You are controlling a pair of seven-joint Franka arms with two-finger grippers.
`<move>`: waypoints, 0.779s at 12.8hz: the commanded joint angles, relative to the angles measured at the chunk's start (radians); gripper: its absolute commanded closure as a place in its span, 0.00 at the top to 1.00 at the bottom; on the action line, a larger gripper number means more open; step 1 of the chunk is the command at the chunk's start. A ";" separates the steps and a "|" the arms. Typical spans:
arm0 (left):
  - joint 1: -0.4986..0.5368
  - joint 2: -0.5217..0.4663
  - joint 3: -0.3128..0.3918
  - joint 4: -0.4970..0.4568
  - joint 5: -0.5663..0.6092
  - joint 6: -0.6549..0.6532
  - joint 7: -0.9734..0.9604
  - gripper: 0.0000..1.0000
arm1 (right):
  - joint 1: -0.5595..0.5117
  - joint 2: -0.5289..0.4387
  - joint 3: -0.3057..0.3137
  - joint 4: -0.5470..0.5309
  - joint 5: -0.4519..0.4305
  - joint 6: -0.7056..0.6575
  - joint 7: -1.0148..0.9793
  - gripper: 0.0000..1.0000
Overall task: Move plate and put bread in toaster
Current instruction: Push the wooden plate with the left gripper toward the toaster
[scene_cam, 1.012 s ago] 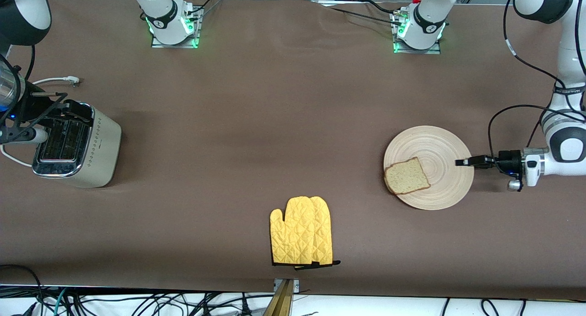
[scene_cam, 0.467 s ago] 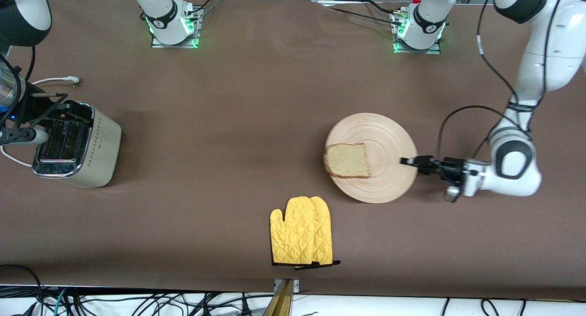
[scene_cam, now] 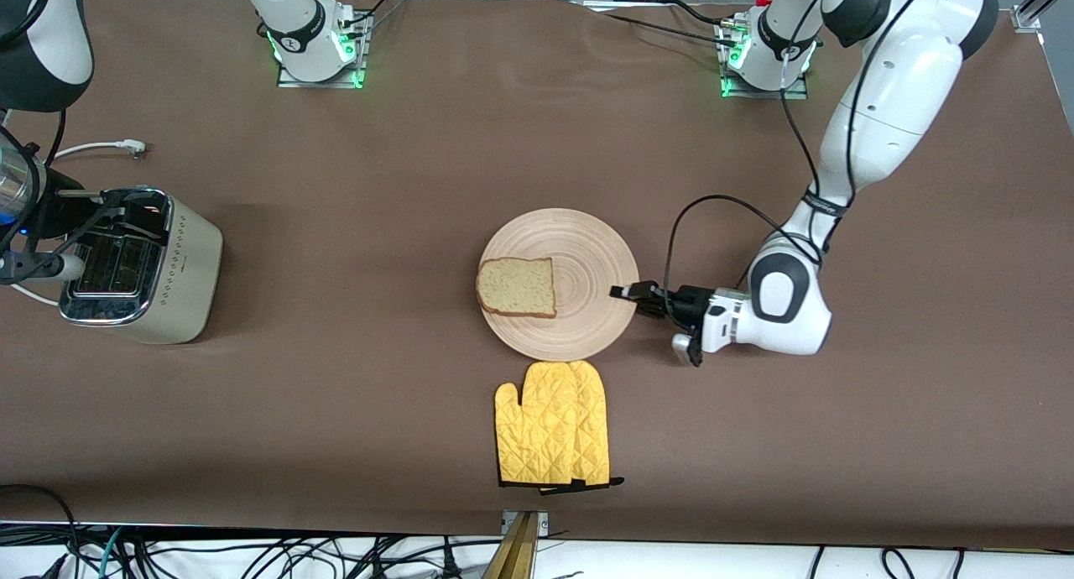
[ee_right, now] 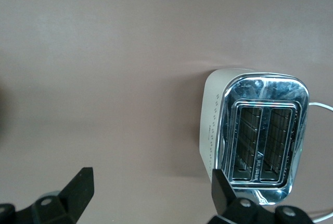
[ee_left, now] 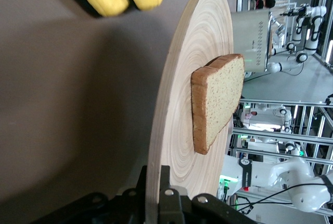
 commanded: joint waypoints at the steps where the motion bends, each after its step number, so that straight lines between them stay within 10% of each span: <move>1: -0.013 0.015 0.006 -0.037 -0.024 -0.020 0.053 0.00 | -0.010 0.018 0.007 0.005 -0.012 0.006 0.001 1.00; 3: -0.020 0.031 0.006 -0.054 -0.027 -0.017 0.071 0.10 | -0.008 0.037 0.008 0.005 -0.007 0.009 0.001 1.00; 5: -0.012 0.020 0.006 -0.060 -0.027 -0.017 0.054 1.00 | -0.005 0.038 0.010 0.005 0.000 0.012 0.002 1.00; 10: 0.019 -0.154 0.093 -0.052 0.175 -0.029 0.050 1.00 | 0.024 0.093 0.020 0.000 0.147 0.010 0.005 1.00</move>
